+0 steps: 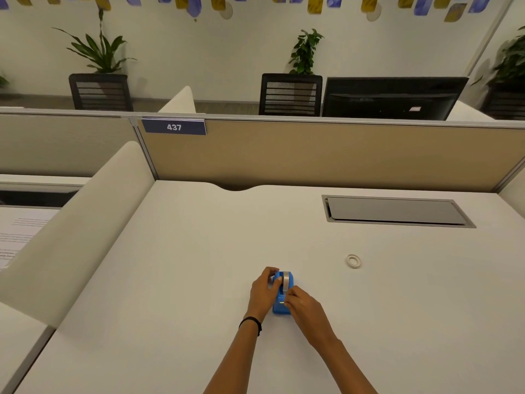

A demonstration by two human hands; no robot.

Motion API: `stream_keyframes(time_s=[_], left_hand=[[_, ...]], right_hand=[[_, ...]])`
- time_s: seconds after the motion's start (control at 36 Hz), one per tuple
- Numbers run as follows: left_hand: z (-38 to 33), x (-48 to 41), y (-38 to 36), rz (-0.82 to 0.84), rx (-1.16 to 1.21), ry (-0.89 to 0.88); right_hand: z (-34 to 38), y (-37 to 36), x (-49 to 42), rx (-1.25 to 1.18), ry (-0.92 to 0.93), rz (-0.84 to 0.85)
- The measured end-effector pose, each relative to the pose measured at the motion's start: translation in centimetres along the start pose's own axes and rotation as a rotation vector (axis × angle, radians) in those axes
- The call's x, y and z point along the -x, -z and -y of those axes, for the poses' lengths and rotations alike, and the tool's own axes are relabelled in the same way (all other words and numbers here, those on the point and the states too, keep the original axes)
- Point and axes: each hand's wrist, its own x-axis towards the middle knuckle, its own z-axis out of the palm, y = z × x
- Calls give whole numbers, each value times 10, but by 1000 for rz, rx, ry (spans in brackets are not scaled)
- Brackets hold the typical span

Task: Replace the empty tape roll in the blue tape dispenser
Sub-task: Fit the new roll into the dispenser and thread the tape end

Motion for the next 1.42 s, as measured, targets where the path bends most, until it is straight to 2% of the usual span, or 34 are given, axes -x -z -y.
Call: stream_keyframes(time_s=[0.14, 0.31, 0.53, 0.69, 0.78, 0.83, 0.92, 0.97, 1.06, 1.25, 1.42], left_hand=[[0, 0, 0, -8, -9, -4], [0, 0, -1, -7, -15, 0], [1, -1, 0, -12, -24, -2], [0, 1, 0, -5, -19, -1], [0, 1, 1, 5, -34, -11], [0, 1, 1, 11, -40, -13], [0, 2, 1, 14, -39, -13], [-1, 2, 2, 18, -39, -18], [-1, 2, 2, 20, -47, -28], [-1, 3, 3, 28, -54, -27], [-2, 3, 4, 39, -53, -17]], right_hand=[[-4, -1, 0, 61, 19, 52], [-10, -3, 0, 13, -89, 91], [-17, -5, -2, 21, -102, 117], [-20, -7, 2, -21, -62, 98], [-14, -3, 7, -44, 35, 16], [-14, -3, 8, -106, 47, 44], [-12, -3, 9, -42, 34, 46], [-11, -1, 9, 86, 83, 53], [-5, 0, 10, 210, 123, -6], [-1, -1, 5, 246, 107, -59], [-3, -1, 3, 261, 67, 21]])
